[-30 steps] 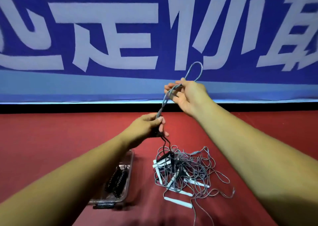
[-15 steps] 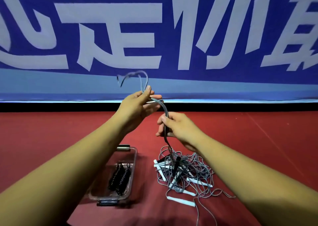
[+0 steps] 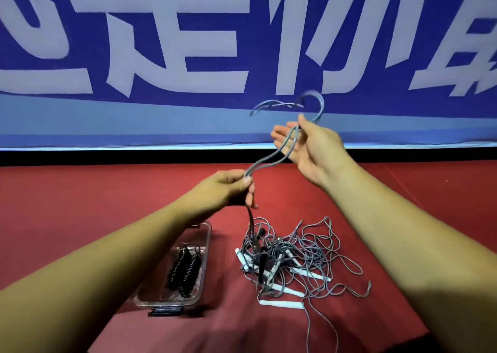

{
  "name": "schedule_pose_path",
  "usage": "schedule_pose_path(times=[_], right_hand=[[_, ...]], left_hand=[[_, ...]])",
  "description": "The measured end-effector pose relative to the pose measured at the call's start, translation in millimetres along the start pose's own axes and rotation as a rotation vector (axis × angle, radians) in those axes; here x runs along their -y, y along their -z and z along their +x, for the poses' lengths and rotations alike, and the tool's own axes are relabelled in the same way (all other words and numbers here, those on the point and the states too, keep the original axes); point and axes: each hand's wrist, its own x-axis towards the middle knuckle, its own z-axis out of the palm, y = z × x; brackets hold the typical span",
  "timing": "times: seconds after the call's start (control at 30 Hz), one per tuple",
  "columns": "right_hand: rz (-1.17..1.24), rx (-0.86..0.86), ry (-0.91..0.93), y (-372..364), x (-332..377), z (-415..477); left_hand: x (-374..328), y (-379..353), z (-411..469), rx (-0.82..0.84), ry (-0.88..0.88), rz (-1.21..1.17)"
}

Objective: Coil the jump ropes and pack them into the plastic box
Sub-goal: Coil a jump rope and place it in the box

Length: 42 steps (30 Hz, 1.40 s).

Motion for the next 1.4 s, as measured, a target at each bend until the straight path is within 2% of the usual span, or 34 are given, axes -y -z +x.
schedule_pose_path(times=[0.07,0.13,0.23,0.3,0.43,0.53,0.63,0.73,0.8,0.9,0.97,1.1,1.17,1.23,1.3,1.37,1.4], right_hand=[[-0.053,0.078,-0.142,11,-16,0],[-0.133,0.231,-0.248,16,-31,-5],[-0.282,0.442,-0.287,17,-46,-15],[-0.314,0.501,-0.306,18,-51,-15],[-0.438,0.568,-0.266,22,-54,-18],[-0.752,0.659,-0.114,20,-59,-25],[-0.936,0.557,0.068,13,-66,-28],[-0.868,0.459,0.081,4,-63,-33],[-0.797,0.409,0.111,-6,-50,-38],[-0.563,0.284,0.156,-20,-20,-44],[-0.449,0.223,0.203,-25,1,-48],[-0.254,0.153,0.296,-22,26,-48],[-0.201,0.056,0.279,-11,26,-39],[-0.147,-0.078,0.186,6,19,-25],[-0.160,-0.199,0.017,24,10,-16],[-0.355,-0.256,-0.174,41,0,-10],[-0.574,-0.259,-0.236,48,-5,-8]], left_hand=[[-18,-4,4,-0.124,-0.050,-0.144],[-30,-3,9,-0.226,-0.069,-0.236],[-42,6,13,-0.317,-0.073,-0.352],[-51,12,12,-0.359,-0.079,-0.431],[-65,21,7,-0.461,-0.071,-0.540],[-63,23,3,-0.484,-0.007,-0.563],[-61,15,1,-0.451,0.064,-0.518],[-55,16,4,-0.358,-0.001,-0.491],[-46,18,-1,-0.209,-0.023,-0.406],[-16,7,-6,0.106,-0.038,-0.084],[5,-2,-4,0.194,-0.029,0.169],[28,-1,2,0.143,0.044,0.468],[21,-1,4,0.104,0.004,0.539],[-1,-4,10,-0.053,-0.091,0.424],[-21,-4,15,-0.233,-0.125,0.145],[-32,-2,18,-0.304,-0.134,0.071],[-35,-2,18,-0.301,-0.140,0.104]])
